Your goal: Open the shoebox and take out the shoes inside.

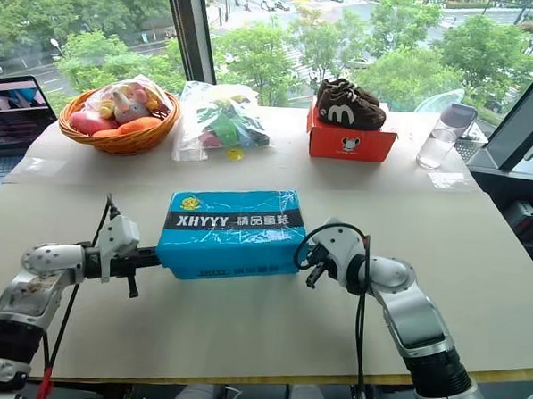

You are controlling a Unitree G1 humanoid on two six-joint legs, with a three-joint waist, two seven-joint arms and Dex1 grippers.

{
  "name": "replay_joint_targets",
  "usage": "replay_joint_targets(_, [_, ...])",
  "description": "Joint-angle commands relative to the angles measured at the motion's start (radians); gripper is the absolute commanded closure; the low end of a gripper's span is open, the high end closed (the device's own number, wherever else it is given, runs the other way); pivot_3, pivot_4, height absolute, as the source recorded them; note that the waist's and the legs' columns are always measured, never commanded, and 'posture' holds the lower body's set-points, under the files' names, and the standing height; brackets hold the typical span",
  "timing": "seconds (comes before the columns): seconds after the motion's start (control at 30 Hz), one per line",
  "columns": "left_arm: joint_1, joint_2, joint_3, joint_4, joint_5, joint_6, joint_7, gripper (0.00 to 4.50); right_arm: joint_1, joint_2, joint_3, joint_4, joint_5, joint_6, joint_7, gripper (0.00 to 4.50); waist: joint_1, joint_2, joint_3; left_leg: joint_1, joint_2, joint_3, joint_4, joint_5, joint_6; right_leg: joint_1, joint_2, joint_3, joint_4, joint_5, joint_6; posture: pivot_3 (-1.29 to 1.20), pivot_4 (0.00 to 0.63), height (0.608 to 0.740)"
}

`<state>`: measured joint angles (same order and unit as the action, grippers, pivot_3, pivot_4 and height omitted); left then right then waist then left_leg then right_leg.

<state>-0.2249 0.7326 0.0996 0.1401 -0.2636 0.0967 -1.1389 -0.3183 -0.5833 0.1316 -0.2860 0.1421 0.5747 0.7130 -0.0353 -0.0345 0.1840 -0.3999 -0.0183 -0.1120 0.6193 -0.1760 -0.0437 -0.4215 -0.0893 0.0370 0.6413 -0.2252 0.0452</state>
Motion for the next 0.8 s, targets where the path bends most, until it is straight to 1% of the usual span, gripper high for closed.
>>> replay_joint_targets(0.03, [0.042, 0.036, 0.094, -0.081, -0.053, 0.039, 0.043, 4.5, 0.02, -0.025, -0.05, -0.063, 0.031, 0.017, 0.009, 4.47, -0.002, 0.0, 0.0, 0.0, 0.0, 0.0, 0.0, 0.0, 0.0, 0.0, 0.0, 0.0, 0.0, 0.0, 0.0, 0.0, 0.15, 0.74])
replay_joint_targets(0.1, [0.076, 0.059, 0.126, -0.073, -0.034, 0.026, 0.065, 4.5, 0.041, -0.04, -0.053, -0.09, 0.042, 0.029, 0.024, 4.47, -0.005, 0.0, 0.0, 0.0, 0.0, 0.0, 0.0, 0.0, 0.0, 0.0, 0.0, 0.0, 0.0, 0.0, 0.0, 0.0, 0.15, 0.74])
replay_joint_targets(0.17, [0.111, 0.083, 0.158, -0.1, -0.047, 0.022, 0.057, 4.5, 0.071, -0.064, -0.056, -0.118, 0.052, 0.041, 0.038, 4.47, -0.009, 0.0, 0.0, 0.0, 0.0, 0.0, 0.0, 0.0, 0.0, 0.0, 0.0, 0.0, 0.0, 0.0, 0.0, 0.0, 0.15, 0.74])
replay_joint_targets(0.33, [0.221, 0.066, 0.202, -0.344, -0.221, 0.13, 0.028, 4.5, 0.167, -0.154, -0.069, -0.197, 0.117, 0.087, 0.119, 4.47, -0.001, 0.0, 0.0, -0.001, 0.0, 0.0, 0.0, 0.0, 0.0, 0.001, -0.001, 0.0, -0.001, 0.0, 0.0, 0.0, 0.15, 0.74])
replay_joint_targets(0.4, [0.32, 0.054, 0.221, -0.484, -0.305, 0.18, 0.023, 4.5, 0.23, -0.221, -0.009, -0.268, 0.119, 0.084, 0.182, 4.47, -0.001, 0.0, 0.0, -0.001, 0.0, 0.0, 0.0, 0.0, 0.0, 0.001, -0.001, 0.0, -0.001, 0.0, 0.001, 0.0, 0.15, 0.74])
replay_joint_targets(0.43, [0.354, 0.051, 0.227, -0.526, -0.325, 0.192, 0.026, 4.5, 0.249, -0.24, 0.014, -0.294, 0.122, 0.084, 0.197, 4.47, -0.001, 0.0, 0.0, 0.0, 0.0, 0.001, 0.0, 0.0, 0.0, 0.001, -0.001, 0.001, -0.002, -0.001, 0.001, 0.0, 0.15, 0.74])
replay_joint_targets(0.47, [0.388, 0.052, 0.23, -0.554, -0.323, 0.185, 0.024, 4.5, 0.255, -0.236, 0.038, -0.32, 0.126, 0.091, 0.194, 4.47, -0.002, 0.0, 0.0, 0.0, 0.0, 0.001, 0.0, -0.001, 0.0, 0.001, -0.001, 0.001, -0.002, -0.001, 0.001, 0.0, 0.15, 0.74])
replay_joint_targets(0.5, [0.409, 0.054, 0.232, -0.568, -0.318, 0.178, 0.024, 4.5, 0.256, -0.23, 0.051, -0.334, 0.13, 0.097, 0.186, 4.47, -0.006, -0.001, 0.0, 0.0, 0.0, 0.001, 0.0, -0.001, 0.0, 0.001, -0.001, 0.001, -0.001, -0.001, 0.001, 0.0, 0.15, 0.74])
replay_joint_targets(0.53, [0.432, 0.05, 0.24, -0.583, -0.323, 0.179, 0.031, 4.5, 0.23, -0.187, 0.081, -0.336, 0.118, 0.117, 0.144, 4.47, -0.007, -0.001, 0.0, 0.001, 0.001, 0.001, 0.0, -0.001, 0.0, 0.001, 0.0, 0.001, -0.001, -0.001, 0.0, 0.0, 0.15, 0.74])
replay_joint_targets(0.6, [0.456, 0.045, 0.25, -0.6, -0.332, 0.183, 0.041, 4.5, 0.199, -0.138, 0.113, -0.335, 0.1, 0.142, 0.093, 4.47, -0.01, -0.001, -0.001, 0.002, 0.002, 0.003, 0.0, -0.001, 0.0, 0.002, 0.001, 0.002, 0.001, -0.001, -0.001, 0.0, 0.15, 0.74])
replay_joint_targets(0.67, [0.48, 0.028, 0.266, -0.62, -0.351, 0.188, 0.059, 4.5, 0.147, -0.044, 0.131, -0.301, 0.083, 0.205, 0.0, 4.47, -0.009, -0.001, -0.001, 0.003, 0.002, 0.003, 0.002, -0.001, 0.0, 0.002, 0.001, 0.001, 0.001, -0.005, -0.008, 0.0, 0.15, 0.74])
replay_joint_targets(0.73, [0.527, 0.023, 0.281, -0.64, -0.344, 0.17, 0.051, 4.5, 0.099, 0.046, 0.159, -0.276, 0.059, 0.227, -0.075, 4.47, -0.008, -0.002, -0.001, 0.002, 0.003, 0.003, 0.005, -0.001, 0.0, 0.002, 0.001, 0.001, 0.001, -0.005, -0.008, 0.0, 0.15, 0.74])
replay_joint_targets(0.8, [0.571, 0.051, 0.337, -0.594, -0.349, 0.162, -0.001, 4.5, 0.065, 0.113, 0.173, -0.272, 0.057, 0.256, -0.118, 4.47, -0.007, -0.002, -0.001, 0.001, 0.003, 0.003, 0.006, -0.001, 0.0, 0.001, 0.001, 0.001, 0.001, -0.005, -0.008, 0.0, 0.15, 0.74])
